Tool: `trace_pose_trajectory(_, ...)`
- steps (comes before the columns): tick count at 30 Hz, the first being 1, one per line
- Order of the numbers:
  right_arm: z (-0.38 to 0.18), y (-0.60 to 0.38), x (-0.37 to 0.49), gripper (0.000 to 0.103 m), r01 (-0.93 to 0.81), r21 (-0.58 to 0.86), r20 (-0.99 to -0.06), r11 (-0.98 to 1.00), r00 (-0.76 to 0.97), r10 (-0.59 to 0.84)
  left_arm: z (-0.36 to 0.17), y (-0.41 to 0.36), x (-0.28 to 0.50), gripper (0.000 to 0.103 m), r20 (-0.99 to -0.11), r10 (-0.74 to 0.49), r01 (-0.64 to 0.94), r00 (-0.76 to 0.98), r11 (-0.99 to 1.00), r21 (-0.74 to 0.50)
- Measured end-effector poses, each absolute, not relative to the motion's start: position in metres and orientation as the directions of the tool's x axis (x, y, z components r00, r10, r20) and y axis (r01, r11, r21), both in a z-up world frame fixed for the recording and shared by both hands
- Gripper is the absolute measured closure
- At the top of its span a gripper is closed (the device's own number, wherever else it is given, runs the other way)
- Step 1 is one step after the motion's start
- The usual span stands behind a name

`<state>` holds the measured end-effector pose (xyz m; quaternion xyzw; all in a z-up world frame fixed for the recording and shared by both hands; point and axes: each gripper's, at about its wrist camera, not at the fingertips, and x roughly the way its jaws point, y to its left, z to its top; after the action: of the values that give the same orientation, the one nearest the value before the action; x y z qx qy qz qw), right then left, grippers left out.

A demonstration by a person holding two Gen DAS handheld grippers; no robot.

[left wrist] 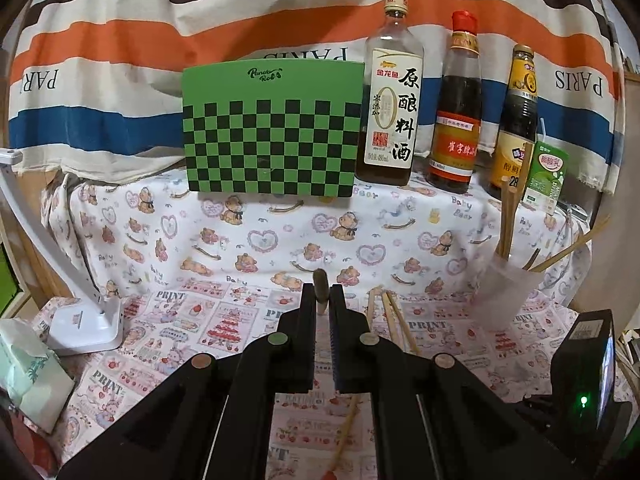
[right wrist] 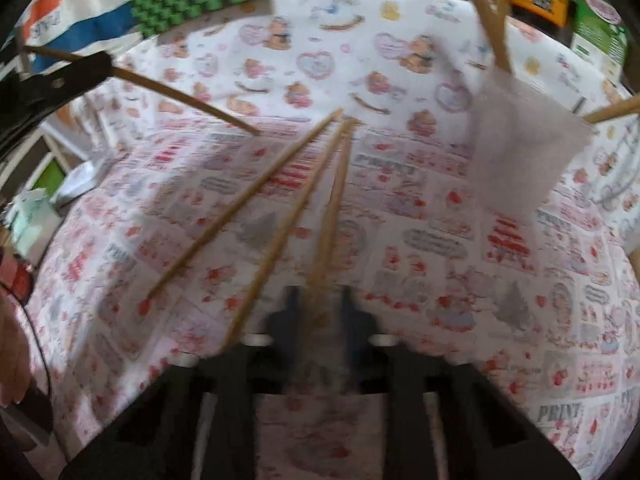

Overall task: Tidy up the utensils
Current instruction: 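Close the left tool on a chopstick while the right tool grasps another chopstick, then lift both held chopsticks upright and carry them toward the cup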

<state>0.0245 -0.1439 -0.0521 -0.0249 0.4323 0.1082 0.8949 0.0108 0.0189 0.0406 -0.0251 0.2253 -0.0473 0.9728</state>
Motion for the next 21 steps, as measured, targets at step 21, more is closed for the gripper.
trace_pose_trajectory(21,0.030,-0.219,-0.022,0.096,-0.108,0.290,-0.327,0.951,0.923,0.204,0.050,0.011,-0.004,0.098,-0.353,-0.133,0.119,0.926,0.991,-0.060)
